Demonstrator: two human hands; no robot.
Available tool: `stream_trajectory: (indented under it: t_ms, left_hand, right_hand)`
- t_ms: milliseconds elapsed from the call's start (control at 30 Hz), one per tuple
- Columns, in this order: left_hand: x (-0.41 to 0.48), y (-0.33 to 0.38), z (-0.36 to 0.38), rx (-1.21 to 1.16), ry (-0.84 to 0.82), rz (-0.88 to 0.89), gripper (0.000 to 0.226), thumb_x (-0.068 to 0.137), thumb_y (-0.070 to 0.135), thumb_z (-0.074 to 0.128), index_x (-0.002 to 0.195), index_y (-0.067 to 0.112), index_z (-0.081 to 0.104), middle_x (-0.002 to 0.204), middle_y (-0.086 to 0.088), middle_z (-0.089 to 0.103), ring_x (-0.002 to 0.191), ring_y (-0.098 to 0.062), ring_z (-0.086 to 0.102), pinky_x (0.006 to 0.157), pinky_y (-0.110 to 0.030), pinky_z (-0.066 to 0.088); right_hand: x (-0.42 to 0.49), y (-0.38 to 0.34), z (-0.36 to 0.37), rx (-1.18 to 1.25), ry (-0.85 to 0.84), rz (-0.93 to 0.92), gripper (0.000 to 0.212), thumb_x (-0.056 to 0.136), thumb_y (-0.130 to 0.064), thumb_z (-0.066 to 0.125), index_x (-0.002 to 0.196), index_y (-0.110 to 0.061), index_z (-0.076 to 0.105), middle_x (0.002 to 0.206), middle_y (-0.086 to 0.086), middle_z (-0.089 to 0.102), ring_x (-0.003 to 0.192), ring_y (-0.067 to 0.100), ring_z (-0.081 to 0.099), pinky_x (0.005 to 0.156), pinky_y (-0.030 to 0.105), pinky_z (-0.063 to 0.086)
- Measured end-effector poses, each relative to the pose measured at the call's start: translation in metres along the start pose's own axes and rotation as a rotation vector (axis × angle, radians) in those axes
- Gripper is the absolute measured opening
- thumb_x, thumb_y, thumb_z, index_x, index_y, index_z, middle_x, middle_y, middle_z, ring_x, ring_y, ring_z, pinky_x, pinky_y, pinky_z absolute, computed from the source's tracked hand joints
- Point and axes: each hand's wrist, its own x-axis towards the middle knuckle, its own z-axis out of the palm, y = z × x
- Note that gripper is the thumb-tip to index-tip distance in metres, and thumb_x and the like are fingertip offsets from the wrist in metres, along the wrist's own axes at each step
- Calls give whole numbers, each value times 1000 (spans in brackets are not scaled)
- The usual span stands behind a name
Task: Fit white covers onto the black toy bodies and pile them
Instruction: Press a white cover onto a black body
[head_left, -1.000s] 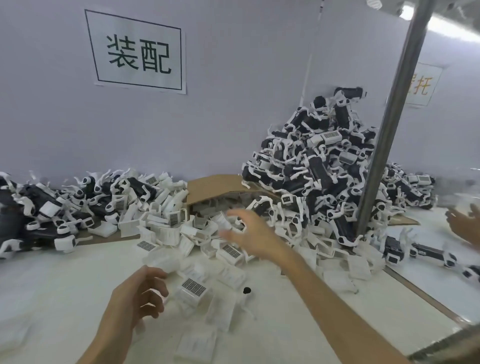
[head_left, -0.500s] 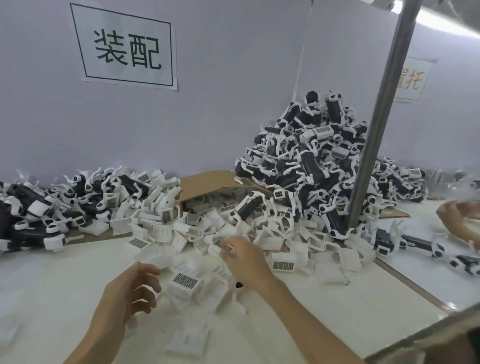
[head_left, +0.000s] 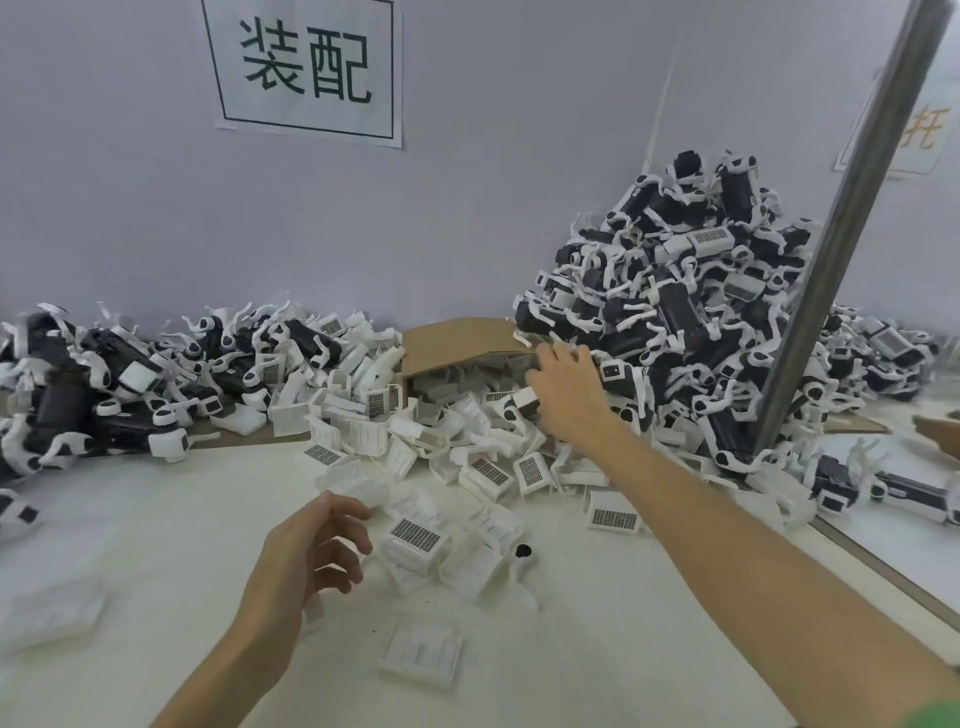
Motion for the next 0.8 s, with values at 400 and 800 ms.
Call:
stream_trajectory:
  t_ms: [400,800]
  left_hand:
    - [0,0,0,-13,-11,-4,42,106,25,36,89,1,66,69,-14,60,51,-22,52,47,-27,41]
    - [2,1,-1,-28,-1,-9,42,106,23,36,86,3,68,68,-13,60,50,-22,52,46,-27,41]
  right_hand:
    - [-69,13,-56,1230,196,345,23,100,-26,59,119,-17,52,101,-12,63,82,10,62,63,13,46]
    - [-95,15,-121,2306,-648,568,31,96,-16,61,127,-11,60,91,7,77,76,15,72,60,28,58]
